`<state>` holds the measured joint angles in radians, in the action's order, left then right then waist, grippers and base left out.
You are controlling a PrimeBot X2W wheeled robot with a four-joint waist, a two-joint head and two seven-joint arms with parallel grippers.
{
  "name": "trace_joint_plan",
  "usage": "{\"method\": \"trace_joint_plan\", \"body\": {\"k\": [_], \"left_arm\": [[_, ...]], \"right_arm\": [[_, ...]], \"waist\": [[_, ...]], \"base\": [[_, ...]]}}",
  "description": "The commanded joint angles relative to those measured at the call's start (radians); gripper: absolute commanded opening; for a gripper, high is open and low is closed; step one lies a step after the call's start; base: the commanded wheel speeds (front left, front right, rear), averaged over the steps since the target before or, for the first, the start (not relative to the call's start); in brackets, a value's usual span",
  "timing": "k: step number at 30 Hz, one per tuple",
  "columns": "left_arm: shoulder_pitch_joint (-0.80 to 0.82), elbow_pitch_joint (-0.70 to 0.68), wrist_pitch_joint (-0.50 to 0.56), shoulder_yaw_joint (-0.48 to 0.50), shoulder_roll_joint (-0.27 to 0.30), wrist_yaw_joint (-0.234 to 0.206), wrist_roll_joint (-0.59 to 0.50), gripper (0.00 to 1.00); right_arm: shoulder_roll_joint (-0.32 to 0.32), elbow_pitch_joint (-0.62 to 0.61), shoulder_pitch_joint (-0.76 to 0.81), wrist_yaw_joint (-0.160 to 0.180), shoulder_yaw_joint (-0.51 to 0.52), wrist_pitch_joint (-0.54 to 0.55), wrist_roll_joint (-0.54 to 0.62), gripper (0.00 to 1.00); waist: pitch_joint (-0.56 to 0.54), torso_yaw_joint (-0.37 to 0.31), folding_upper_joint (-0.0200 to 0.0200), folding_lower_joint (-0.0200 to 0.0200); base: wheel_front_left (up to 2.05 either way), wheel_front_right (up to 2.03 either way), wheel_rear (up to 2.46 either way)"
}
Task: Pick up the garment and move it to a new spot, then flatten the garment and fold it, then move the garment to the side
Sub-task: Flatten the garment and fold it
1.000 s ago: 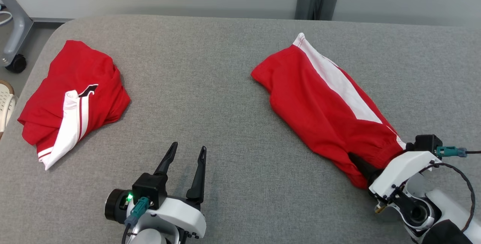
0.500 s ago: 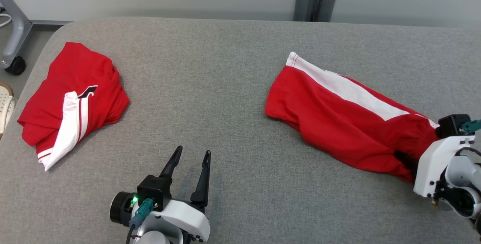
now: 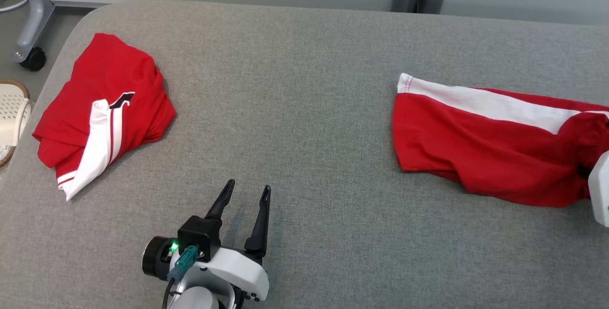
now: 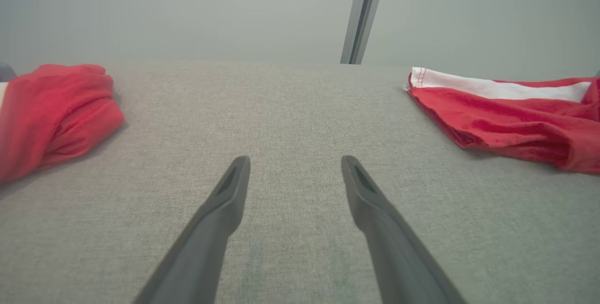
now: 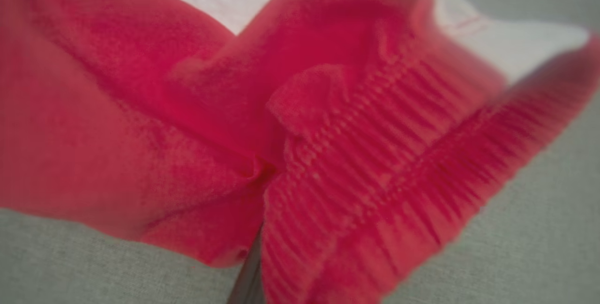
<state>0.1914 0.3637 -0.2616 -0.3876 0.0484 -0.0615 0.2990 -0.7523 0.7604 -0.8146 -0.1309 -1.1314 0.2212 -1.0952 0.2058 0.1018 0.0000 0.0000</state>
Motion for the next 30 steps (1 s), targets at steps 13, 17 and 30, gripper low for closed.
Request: {"method": "trace_joint_plan", "body": {"k": [13, 17, 30], "left_arm": [[0.036, 0.005, -0.005, -0.013, 0.004, -0.003, 0.006, 1.00], [0.042, 0.009, -0.005, -0.016, 0.004, -0.005, 0.009, 1.00], [0.024, 0.022, -0.005, -0.028, 0.004, -0.012, 0.031, 1.00]], "right_arm": [[-0.027, 0.123, -0.141, 0.000, -0.141, -0.058, 0.174, 0.00], [-0.006, 0.145, -0.147, 0.000, -0.145, -0.068, 0.167, 0.00], [0.063, 0.136, -0.179, 0.000, -0.149, -0.027, 0.119, 0.00]], "waist": [[0.051, 0.042, 0.0000, 0.0000], [0.048, 0.041, 0.0000, 0.0000], [0.001, 0.031, 0.0000, 0.0000]], "base": [[0.00, 0.00, 0.00], [0.00, 0.00, 0.00], [0.00, 0.00, 0.00]]}}
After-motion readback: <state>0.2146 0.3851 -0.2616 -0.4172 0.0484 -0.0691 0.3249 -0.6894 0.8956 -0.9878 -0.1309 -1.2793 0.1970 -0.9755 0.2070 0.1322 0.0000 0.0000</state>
